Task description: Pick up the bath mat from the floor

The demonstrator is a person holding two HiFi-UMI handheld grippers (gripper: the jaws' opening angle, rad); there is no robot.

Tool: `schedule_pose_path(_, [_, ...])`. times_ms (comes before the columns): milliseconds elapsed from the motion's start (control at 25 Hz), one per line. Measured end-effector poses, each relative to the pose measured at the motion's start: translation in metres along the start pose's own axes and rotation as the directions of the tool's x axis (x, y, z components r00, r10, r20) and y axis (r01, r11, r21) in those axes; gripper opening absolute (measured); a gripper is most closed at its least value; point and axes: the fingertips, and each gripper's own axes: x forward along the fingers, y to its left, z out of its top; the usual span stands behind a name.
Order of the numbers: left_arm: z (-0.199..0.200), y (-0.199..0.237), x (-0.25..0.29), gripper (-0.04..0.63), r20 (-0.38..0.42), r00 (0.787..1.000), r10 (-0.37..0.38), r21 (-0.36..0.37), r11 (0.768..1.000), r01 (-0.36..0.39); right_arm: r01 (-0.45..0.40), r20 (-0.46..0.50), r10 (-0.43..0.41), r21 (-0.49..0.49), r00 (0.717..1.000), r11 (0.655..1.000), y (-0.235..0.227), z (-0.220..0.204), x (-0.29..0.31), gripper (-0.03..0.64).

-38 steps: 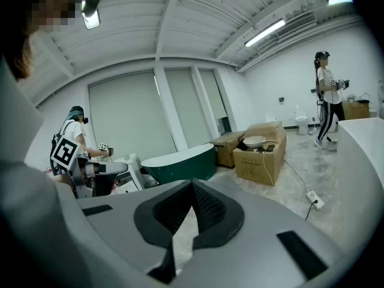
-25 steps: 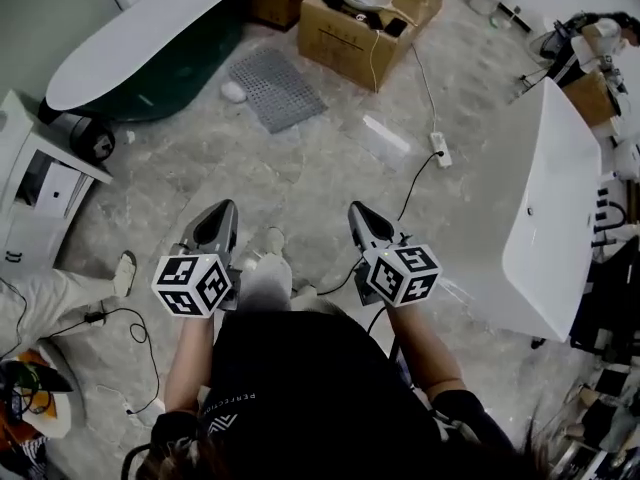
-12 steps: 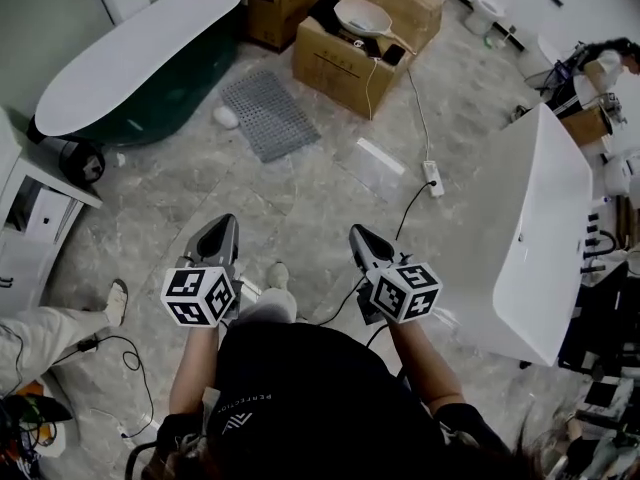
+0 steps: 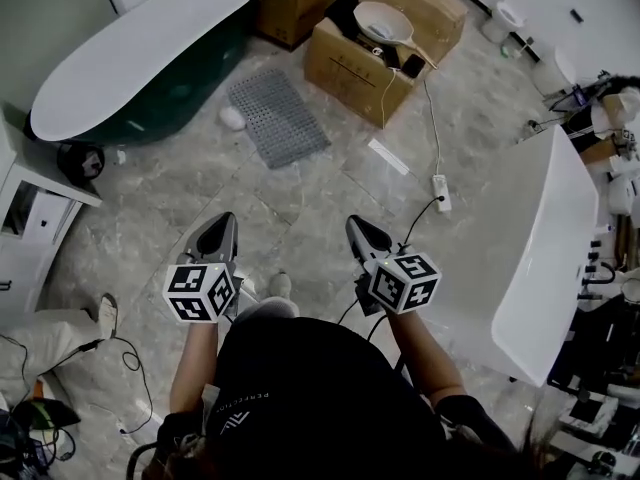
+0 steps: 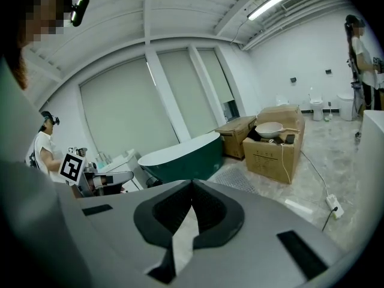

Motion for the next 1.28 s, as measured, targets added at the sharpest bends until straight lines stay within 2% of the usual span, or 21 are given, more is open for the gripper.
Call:
schedule_pose_path(120, [0.004, 0.015, 0.012, 0.006, 0.002, 1.0, -0.009, -0.028, 1.0, 0.009, -0.011, -0.019, 0.011, -0.008, 1.0, 1.0, -0.004, 0.01, 0.025, 0.0])
schedule_pose_path(480, [0.025, 0.046, 0.061, 0.006, -0.015, 1.0, 0.02, -0.016, 1.0, -0.02, -0.031, -0.035, 0.03, -0.033, 0.999, 0.999, -0.034, 0.05, 0.091, 0.0])
schedule_pose_path(720, [0.048, 0.063, 0.112, 0.005, 0.011, 0.996, 0.084, 0.006, 0.996, -0.084, -0.099, -0.059, 0.095, -0.074, 0.994, 0.992, -0.062, 0.088, 0.149, 0.0])
schedule_pose_path(960, [0.076, 0.065, 0.168, 0.006, 0.015, 0.99, 0.142, -0.04, 0.989, -0.141, -0.157, -0.097, 0.148, -0.091, 0.984, 0.983, -0.103, 0.127, 0.199, 0.0])
schedule_pose_path(1160, [0.092, 0.074, 0.215, 0.006, -0.005, 0.978, 0.21, -0.013, 0.978, -0.21, -0.199, -0.134, 0.185, -0.103, 0.974, 0.975, -0.13, 0.148, 0.237, 0.0])
schedule_pose_path(1280, [0.094, 0.076, 0.237, 0.008, -0.024, 0.972, 0.233, -0.023, 0.972, -0.234, -0.218, -0.158, 0.2, -0.107, 0.967, 0.97, -0.145, 0.154, 0.254, 0.0])
